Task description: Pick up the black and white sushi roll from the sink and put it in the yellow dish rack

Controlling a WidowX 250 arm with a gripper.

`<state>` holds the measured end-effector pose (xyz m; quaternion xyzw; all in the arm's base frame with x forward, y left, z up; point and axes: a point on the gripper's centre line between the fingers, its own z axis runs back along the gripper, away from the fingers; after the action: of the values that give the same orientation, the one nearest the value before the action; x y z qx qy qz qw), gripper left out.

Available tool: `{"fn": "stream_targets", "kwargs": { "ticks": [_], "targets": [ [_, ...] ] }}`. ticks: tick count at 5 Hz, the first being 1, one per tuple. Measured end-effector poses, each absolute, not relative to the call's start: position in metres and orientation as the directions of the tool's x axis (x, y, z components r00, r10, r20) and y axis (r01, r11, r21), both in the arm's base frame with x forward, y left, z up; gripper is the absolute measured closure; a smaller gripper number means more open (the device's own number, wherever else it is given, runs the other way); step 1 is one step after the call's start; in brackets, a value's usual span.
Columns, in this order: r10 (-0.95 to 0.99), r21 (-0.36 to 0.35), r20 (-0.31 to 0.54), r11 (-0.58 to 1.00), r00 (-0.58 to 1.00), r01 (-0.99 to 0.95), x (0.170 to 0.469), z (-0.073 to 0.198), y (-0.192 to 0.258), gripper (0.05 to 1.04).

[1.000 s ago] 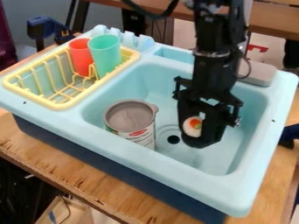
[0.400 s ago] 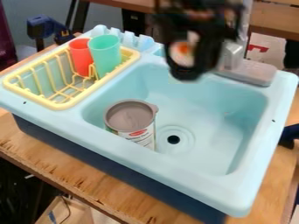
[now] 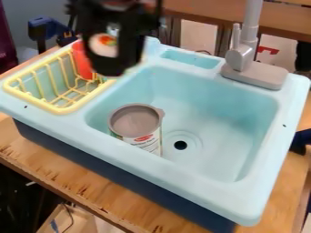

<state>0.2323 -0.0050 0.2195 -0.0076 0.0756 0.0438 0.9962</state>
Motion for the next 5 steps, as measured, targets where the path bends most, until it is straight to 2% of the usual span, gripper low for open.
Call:
{"fn": "stream_targets", "kwargs": {
  "ticks": [1, 2, 5],
  "targets": [
    [0.141, 0.027, -0.103, 0.99, 0.985, -0.138, 0.225, 0.22, 0.025, 0.481],
    [0.165, 0.022, -0.055, 0.986, 0.985, -0.164, 0.227, 0.215, 0.053, 0.48],
    [0.098, -0.001, -0.058, 0.995, 0.993, -0.098, 0.262, 0.169, 0.097, 0.48]
  ]
}}
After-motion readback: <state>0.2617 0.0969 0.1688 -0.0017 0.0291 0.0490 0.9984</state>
